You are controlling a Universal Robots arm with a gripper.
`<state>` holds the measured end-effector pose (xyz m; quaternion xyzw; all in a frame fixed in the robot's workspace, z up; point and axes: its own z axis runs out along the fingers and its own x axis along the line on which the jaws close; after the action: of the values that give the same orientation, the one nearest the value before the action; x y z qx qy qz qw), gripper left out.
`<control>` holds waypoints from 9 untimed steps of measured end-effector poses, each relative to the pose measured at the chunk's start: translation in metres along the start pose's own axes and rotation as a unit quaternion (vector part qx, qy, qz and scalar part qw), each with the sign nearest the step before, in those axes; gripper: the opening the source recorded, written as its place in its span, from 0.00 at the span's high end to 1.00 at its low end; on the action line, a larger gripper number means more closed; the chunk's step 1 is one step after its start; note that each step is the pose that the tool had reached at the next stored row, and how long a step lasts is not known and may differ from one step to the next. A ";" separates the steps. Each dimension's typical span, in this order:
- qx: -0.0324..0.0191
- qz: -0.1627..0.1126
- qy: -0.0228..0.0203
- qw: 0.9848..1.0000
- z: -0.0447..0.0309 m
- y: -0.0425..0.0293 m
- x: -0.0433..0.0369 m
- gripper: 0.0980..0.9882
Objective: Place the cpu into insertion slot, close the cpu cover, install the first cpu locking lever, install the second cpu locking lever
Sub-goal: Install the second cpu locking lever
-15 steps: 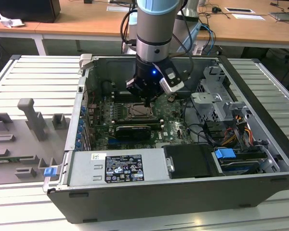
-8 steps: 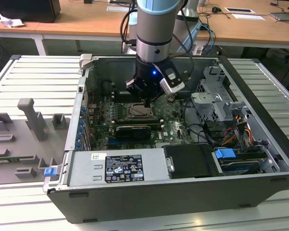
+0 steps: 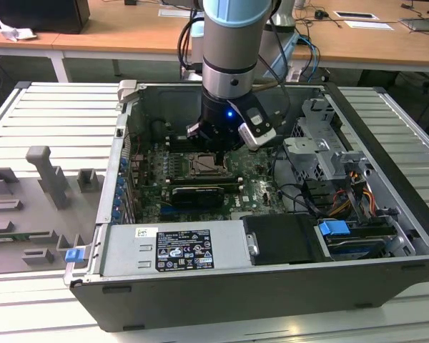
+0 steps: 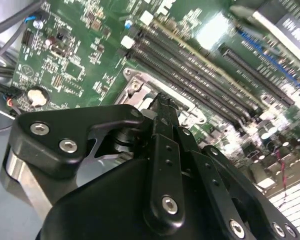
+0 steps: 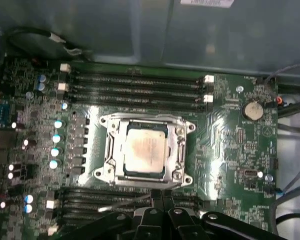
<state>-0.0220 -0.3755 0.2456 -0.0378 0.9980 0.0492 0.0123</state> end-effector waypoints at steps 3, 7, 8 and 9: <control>0.000 -0.001 0.000 1.000 -0.0003 -0.0058 0.0005 0.99; -0.001 -0.002 0.000 1.000 -0.0006 -0.0116 0.0014 0.99; -0.001 -0.003 0.000 1.000 -0.0008 -0.0134 0.0021 0.99; -0.002 -0.005 0.000 1.000 -0.0010 -0.0156 0.0028 0.99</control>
<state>-0.0236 -0.3913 0.2450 -0.0424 0.9977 0.0508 0.0120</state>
